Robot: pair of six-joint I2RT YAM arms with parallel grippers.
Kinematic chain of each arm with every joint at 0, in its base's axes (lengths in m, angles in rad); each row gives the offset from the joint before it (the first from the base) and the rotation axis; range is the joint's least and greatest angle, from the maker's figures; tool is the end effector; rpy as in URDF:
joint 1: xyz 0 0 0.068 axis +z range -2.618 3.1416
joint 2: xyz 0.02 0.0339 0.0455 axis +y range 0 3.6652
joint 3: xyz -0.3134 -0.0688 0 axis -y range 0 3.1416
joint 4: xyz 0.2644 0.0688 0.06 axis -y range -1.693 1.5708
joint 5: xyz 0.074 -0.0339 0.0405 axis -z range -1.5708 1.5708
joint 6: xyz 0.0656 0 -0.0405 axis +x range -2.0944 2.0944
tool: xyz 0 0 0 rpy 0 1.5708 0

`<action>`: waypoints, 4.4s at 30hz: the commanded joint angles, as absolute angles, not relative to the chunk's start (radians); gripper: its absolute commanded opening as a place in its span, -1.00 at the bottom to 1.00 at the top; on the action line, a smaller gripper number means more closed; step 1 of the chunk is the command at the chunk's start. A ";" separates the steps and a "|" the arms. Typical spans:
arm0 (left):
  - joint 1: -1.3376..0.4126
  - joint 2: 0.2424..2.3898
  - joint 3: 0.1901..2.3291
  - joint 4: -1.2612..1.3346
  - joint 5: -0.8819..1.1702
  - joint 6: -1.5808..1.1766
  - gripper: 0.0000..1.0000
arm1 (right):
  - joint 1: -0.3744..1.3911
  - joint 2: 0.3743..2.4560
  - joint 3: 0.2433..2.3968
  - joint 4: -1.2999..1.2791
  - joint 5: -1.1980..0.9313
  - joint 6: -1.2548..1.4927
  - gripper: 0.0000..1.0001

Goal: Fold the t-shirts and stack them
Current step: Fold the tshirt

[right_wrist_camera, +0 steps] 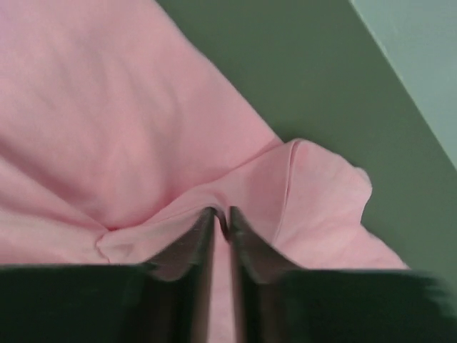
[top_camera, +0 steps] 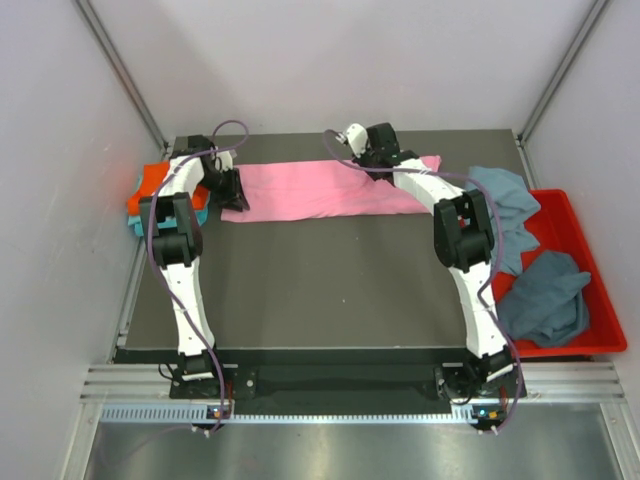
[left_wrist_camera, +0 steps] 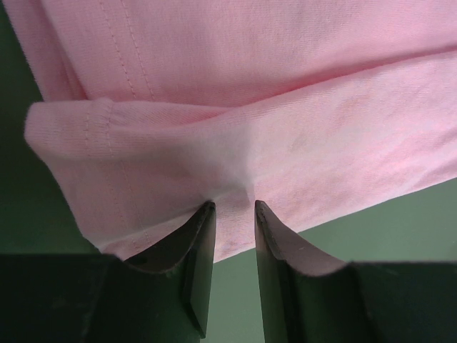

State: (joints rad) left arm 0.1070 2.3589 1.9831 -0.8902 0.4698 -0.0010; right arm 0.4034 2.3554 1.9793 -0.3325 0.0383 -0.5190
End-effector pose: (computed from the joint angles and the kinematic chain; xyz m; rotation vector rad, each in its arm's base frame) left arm 0.5500 0.0292 0.1669 -0.0474 2.7484 -0.6341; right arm 0.5669 0.2392 0.2032 -0.9970 2.0515 -0.1042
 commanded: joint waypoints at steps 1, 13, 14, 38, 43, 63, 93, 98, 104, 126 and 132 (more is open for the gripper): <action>0.094 2.335 1.970 -0.874 0.448 0.003 -0.32 | 0.445 2.379 2.045 -0.255 0.086 -0.552 -0.57; 0.094 2.319 1.963 -0.874 0.453 0.003 -0.32 | 0.457 2.272 2.051 -0.195 0.192 -0.451 -0.11; 0.094 2.313 1.965 -0.874 0.448 0.002 -0.31 | 0.454 2.252 2.046 -0.202 0.192 -0.434 -0.10; 0.112 2.227 1.865 -0.890 0.364 -0.029 0.58 | 0.149 2.023 1.603 -0.334 -0.353 0.100 0.01; 0.107 2.243 1.861 -0.891 0.318 -0.012 0.57 | 0.146 2.100 1.676 -0.313 -0.425 0.127 -0.02; 0.092 2.218 1.815 -0.922 0.232 0.040 0.57 | 0.268 2.534 2.186 -0.129 -0.526 0.307 -0.06; 0.133 2.146 1.855 -0.934 0.278 0.002 0.62 | 0.169 2.129 1.752 -0.230 -0.463 0.150 0.02; 0.133 2.216 1.893 -0.927 0.287 -0.026 0.57 | 0.166 2.163 1.730 -0.241 -0.459 0.161 0.02; 0.133 2.275 1.936 -0.923 0.261 -0.012 0.53 | 0.153 2.177 1.729 -0.245 -0.446 0.157 0.03; 0.123 2.220 1.812 -0.936 0.422 -0.012 -1.00 | 0.115 1.974 1.600 -0.328 -0.244 0.150 0.01; 0.120 2.210 1.810 -0.937 0.451 -0.020 -1.00 | 0.098 1.869 1.514 -0.350 -0.267 0.193 0.01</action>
State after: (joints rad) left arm 0.1295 2.2639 1.8233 -0.9131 0.4042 -0.0174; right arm 0.1120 1.9663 1.5501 -0.3504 -0.2623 0.1673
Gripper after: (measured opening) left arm 0.029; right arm 0.505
